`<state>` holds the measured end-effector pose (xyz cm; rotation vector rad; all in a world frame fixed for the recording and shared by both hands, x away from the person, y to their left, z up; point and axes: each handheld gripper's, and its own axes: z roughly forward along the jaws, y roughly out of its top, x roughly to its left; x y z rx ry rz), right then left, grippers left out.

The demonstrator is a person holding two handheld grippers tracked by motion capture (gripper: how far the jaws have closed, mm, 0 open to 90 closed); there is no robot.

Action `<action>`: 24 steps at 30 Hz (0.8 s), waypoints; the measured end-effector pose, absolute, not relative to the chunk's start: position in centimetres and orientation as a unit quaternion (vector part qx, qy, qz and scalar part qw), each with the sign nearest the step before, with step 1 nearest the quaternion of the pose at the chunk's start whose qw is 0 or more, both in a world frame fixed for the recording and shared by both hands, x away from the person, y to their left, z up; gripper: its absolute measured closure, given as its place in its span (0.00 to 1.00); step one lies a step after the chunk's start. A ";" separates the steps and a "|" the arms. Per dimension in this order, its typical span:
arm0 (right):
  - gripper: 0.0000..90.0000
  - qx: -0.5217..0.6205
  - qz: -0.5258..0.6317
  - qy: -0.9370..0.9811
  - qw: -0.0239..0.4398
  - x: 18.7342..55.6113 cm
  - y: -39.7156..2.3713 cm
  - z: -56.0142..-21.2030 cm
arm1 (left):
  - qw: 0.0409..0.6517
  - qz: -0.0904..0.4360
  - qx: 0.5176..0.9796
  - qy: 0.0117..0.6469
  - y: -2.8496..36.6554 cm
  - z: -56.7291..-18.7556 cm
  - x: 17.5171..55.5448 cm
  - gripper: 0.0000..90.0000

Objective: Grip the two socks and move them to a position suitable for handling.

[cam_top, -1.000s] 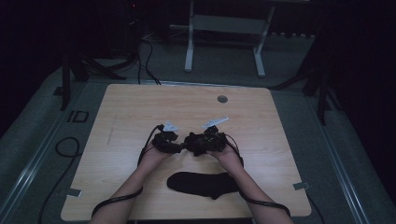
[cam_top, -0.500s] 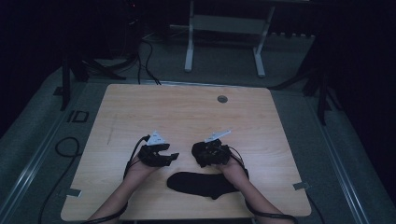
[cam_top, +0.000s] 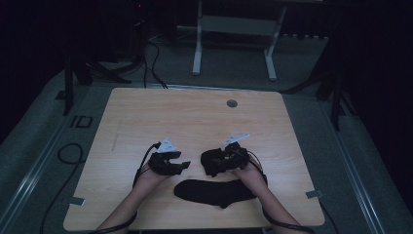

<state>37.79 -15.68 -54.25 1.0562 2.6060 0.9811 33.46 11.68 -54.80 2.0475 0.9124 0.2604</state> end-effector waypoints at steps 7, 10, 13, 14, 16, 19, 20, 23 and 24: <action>0.85 0.335 0.314 0.884 0.092 37.6 -15.1 -55.0 | 0.425 0.099 0.822 0.366 11.4 -55.3 33.8 0.46; 0.89 0.331 0.310 0.886 0.100 37.5 -14.9 -54.9 | 0.424 0.097 0.823 0.366 11.1 -55.4 34.0 0.46; 0.90 0.334 0.321 0.882 0.087 37.5 -15.1 -54.5 | 0.423 0.095 0.825 0.364 10.8 -55.5 34.2 0.46; 0.90 0.334 0.321 0.882 0.087 37.5 -15.1 -54.5 | 0.423 0.095 0.825 0.364 10.8 -55.5 34.2 0.46; 0.90 0.333 0.342 0.875 0.078 37.3 -15.4 -53.5 | 0.420 0.095 0.826 0.363 10.6 -55.6 34.4 0.46; 0.90 0.330 0.367 0.866 0.076 37.1 -15.6 -51.9 | 0.419 0.093 0.828 0.361 10.4 -55.8 34.6 0.46; 0.90 0.330 0.367 0.866 0.076 37.1 -15.6 -51.9 | 0.419 0.093 0.828 0.361 10.4 -55.8 34.6 0.46; 0.90 0.314 0.398 0.859 0.067 36.7 -15.7 -49.5 | 0.431 0.090 0.823 0.359 10.3 -55.8 34.5 0.46; 0.90 0.307 0.405 0.859 0.061 36.5 -15.7 -49.0 | 0.436 0.090 0.820 0.359 10.4 -55.8 34.5 0.46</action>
